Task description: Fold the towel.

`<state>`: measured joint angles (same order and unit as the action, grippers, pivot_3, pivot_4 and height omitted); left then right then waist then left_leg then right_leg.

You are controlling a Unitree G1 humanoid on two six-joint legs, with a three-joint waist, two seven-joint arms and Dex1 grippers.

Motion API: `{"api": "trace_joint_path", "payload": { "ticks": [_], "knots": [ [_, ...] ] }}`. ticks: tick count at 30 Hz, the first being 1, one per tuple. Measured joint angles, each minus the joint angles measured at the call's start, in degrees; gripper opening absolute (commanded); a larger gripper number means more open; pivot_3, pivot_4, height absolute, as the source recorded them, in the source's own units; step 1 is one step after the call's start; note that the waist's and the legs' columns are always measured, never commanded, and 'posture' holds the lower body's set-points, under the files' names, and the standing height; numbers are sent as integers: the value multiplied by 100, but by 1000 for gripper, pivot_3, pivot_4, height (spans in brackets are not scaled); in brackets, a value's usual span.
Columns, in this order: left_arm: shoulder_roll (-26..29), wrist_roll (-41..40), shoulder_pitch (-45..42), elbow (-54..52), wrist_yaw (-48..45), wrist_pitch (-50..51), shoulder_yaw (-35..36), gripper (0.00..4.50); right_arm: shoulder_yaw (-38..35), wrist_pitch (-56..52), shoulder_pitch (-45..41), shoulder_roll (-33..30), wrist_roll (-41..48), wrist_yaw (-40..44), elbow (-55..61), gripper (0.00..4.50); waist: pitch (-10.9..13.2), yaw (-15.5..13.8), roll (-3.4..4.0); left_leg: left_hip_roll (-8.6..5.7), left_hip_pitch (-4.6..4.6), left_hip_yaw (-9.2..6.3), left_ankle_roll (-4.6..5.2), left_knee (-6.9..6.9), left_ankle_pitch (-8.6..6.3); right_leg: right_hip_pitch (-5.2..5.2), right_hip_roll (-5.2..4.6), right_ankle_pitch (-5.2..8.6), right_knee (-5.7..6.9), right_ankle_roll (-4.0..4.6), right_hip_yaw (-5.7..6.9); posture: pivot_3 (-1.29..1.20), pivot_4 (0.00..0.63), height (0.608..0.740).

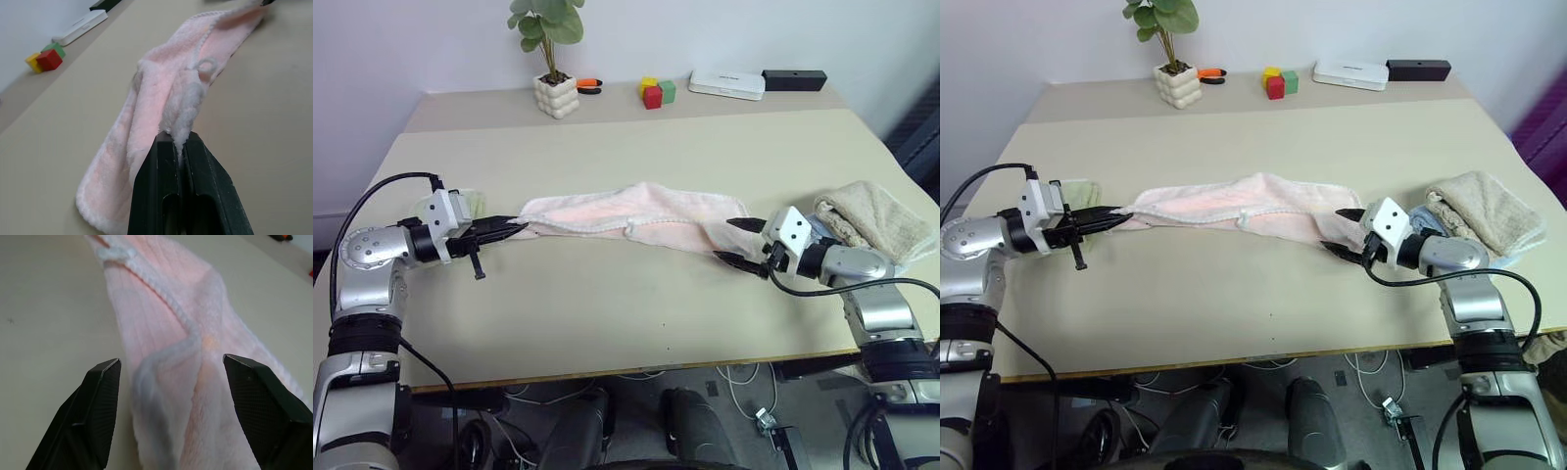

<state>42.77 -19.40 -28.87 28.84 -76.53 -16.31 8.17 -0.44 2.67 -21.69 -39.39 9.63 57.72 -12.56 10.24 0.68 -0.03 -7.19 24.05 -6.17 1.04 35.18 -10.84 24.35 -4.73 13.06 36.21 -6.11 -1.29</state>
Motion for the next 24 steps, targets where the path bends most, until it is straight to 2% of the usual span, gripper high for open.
{"api": "trace_joint_path", "payload": {
  "ticks": [4,10,15,19,24],
  "knots": [
    [1,-6,78,-127,43,92,0,0,115,32,-4,-1,-62,80,-33,35,0,-3,0,0,0,0,0,2,0,-2,0,0,0,0,0,0,150,740],
    [36,-14,237,-279,28,230,0,0,195,59,-12,-335,-144,381,-35,35,0,-2,0,0,0,0,0,2,0,-1,0,0,-1,0,1,0,150,740],
    [383,-148,568,-474,-337,453,1,0,-141,-242,120,-685,598,1019,316,35,2,8,3,3,8,1,0,-4,-1,8,-1,1,-2,2,-1,0,150,740],
    [723,-254,882,-556,-683,583,47,0,-518,-606,725,-1382,1136,1767,754,35,0,-19,1,4,8,-2,-10,-2,-9,0,-3,9,-10,16,4,0,150,740],
    [1026,-386,1346,-845,-1078,815,87,0,-549,-989,1415,-1697,1336,2235,950,35,2,-3,4,6,10,2,-11,-2,-10,2,-8,14,-11,23,-1,0,150,740]
  ]
}}
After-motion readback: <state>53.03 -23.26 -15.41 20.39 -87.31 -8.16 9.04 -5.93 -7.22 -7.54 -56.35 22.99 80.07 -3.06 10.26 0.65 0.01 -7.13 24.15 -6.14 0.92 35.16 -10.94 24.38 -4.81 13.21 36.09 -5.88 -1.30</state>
